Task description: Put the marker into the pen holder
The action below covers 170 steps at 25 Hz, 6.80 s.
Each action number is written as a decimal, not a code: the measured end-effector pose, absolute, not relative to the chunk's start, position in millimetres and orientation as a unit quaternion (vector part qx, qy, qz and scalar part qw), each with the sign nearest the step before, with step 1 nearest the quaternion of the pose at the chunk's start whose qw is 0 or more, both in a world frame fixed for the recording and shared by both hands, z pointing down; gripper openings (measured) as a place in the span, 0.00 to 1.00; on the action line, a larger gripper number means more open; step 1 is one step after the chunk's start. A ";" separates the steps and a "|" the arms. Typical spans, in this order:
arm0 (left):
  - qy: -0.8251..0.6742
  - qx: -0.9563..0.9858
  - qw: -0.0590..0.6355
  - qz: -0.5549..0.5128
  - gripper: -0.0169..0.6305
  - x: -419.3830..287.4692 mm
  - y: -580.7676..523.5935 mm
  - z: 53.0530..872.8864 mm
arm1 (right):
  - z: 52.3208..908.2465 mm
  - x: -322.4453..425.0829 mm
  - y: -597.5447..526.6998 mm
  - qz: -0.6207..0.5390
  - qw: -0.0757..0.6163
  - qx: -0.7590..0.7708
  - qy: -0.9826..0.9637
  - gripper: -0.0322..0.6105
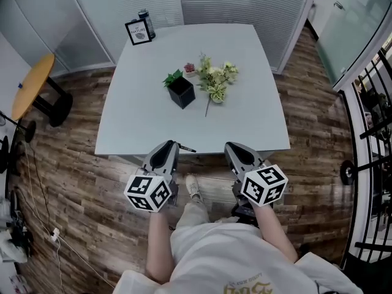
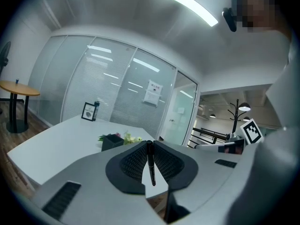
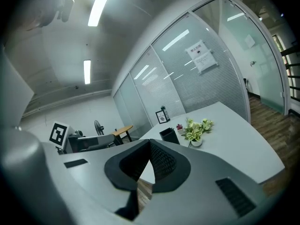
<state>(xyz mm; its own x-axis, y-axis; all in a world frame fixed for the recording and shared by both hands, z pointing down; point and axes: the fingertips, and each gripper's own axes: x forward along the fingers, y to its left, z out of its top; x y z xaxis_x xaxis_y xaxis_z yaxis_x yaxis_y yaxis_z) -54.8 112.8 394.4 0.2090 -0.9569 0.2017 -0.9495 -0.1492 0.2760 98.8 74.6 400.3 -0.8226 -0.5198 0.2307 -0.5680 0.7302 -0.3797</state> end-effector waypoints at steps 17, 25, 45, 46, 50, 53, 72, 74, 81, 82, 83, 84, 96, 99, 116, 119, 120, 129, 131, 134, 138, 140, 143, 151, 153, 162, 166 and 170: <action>-0.568 0.795 0.212 -0.006 0.10 -182.2 -100.6 405.8 | 417.2 -24.1 -108.8 0.252 0.076 0.360 -0.895 0.08; -0.544 0.813 0.207 -0.008 0.10 -210.0 -147.6 401.4 | 410.5 -51.1 -148.3 0.242 0.068 0.387 -0.887 0.08; -0.537 0.824 0.179 0.020 0.10 -202.5 -169.8 394.4 | 406.8 -30.3 -159.9 0.239 0.045 0.411 -0.879 0.08; -0.538 0.824 0.179 0.021 0.10 -202.4 -170.7 394.5 | 406.7 -30.2 -162.0 0.239 0.045 0.411 -0.879 0.08; -0.542 0.821 0.177 0.027 0.10 -203.4 -173.3 397.5 | 408.6 -32.7 -165.8 0.239 0.047 0.405 -0.881 0.08; -0.542 0.820 0.179 0.034 0.10 -201.9 -175.6 402.9 | 413.4 -31.5 -166.9 0.242 0.052 0.404 -0.880 0.08; -0.535 0.816 0.189 0.108 0.10 -194.4 -199.0 451.1 | 445.6 -32.3 -191.5 0.273 0.074 0.403 -0.870 0.08; -0.533 0.816 0.190 0.117 0.10 -192.9 -201.9 457.4 | 449.5 -33.1 -194.2 0.277 0.077 0.402 -0.869 0.08; -0.525 0.815 0.191 0.152 0.10 -185.9 -211.5 475.9 | 458.4 -33.1 -205.7 0.286 0.085 0.401 -0.866 0.08; -0.524 0.815 0.191 0.156 0.10 -185.1 -212.5 478.2 | 459.5 -32.7 -207.4 0.287 0.085 0.401 -0.866 0.08; -0.523 0.815 0.192 0.158 0.10 -184.5 -213.4 480.4 | 460.8 -32.2 -209.1 0.288 0.086 0.401 -0.865 0.08; -0.522 0.815 0.194 0.161 0.10 -183.9 -214.2 482.5 | 462.3 -31.8 -210.6 0.290 0.087 0.401 -0.865 0.08; -0.520 0.808 0.193 0.198 0.10 -179.1 -220.1 503.7 | 478.8 -35.6 -218.8 0.304 0.098 0.393 -0.862 0.08; -0.522 0.806 0.191 0.204 0.10 -178.2 -221.7 506.3 | 482.7 -36.2 -220.8 0.308 0.097 0.393 -0.861 0.08; -0.526 0.789 0.188 0.256 0.10 -173.2 -225.9 526.6 | 498.4 -33.6 -228.4 0.327 0.094 0.393 -0.854 0.08; -0.528 0.784 0.191 0.264 0.10 -173.5 -226.7 530.3 | 499.3 -33.4 -229.4 0.329 0.093 0.393 -0.854 0.08; -0.530 0.782 0.192 0.267 0.10 -173.8 -227.2 531.3 | 499.5 -33.0 -229.8 0.329 0.093 0.393 -0.854 0.08; -0.543 0.770 0.172 0.288 0.11 -175.4 -230.9 532.6 | 500.3 -30.2 -231.1 0.332 0.093 0.392 -0.853 0.08; -0.543 0.769 0.171 0.290 0.11 -175.4 -230.9 532.6 | 500.0 -29.6 -230.9 0.332 0.093 0.392 -0.853 0.08; -0.545 0.768 0.170 0.292 0.11 -175.4 -230.9 532.6 | 499.8 -27.9 -230.5 0.331 0.094 0.392 -0.853 0.08; -0.545 0.766 0.168 0.297 0.12 -174.0 -231.4 532.9 | 499.2 -23.5 -230.5 0.330 0.094 0.393 -0.853 0.08; -0.546 0.764 0.166 0.300 0.13 -174.1 -231.0 534.0 | 499.2 -20.6 -229.4 0.330 0.093 0.395 -0.852 0.08; -0.547 0.763 0.165 0.303 0.15 -174.0 -230.4 534.7 | 498.5 -16.2 -227.6 0.330 0.091 0.398 -0.851 0.08; -0.554 0.763 0.160 0.292 0.15 -173.2 -233.6 528.0 | 490.9 -8.5 -224.7 0.322 0.086 0.403 -0.853 0.08; -0.556 0.763 0.158 0.288 0.15 -172.8 -233.3 524.6 | 487.6 -6.1 -223.0 0.318 0.085 0.405 -0.853 0.08; -0.570 0.768 0.146 0.254 0.15 -173.1 -218.6 496.6 | 462.3 0.4 -207.7 0.292 0.074 0.413 -0.860 0.08; -0.574 0.772 0.148 0.230 0.15 -172.6 -205.6 482.2 | 447.3 -1.4 -196.1 0.272 0.070 0.413 -0.866 0.08; -0.576 0.782 0.151 0.185 0.11 -171.3 -192.8 460.1 | 432.4 -6.5 -185.7 0.246 0.072 0.411 -0.875 0.08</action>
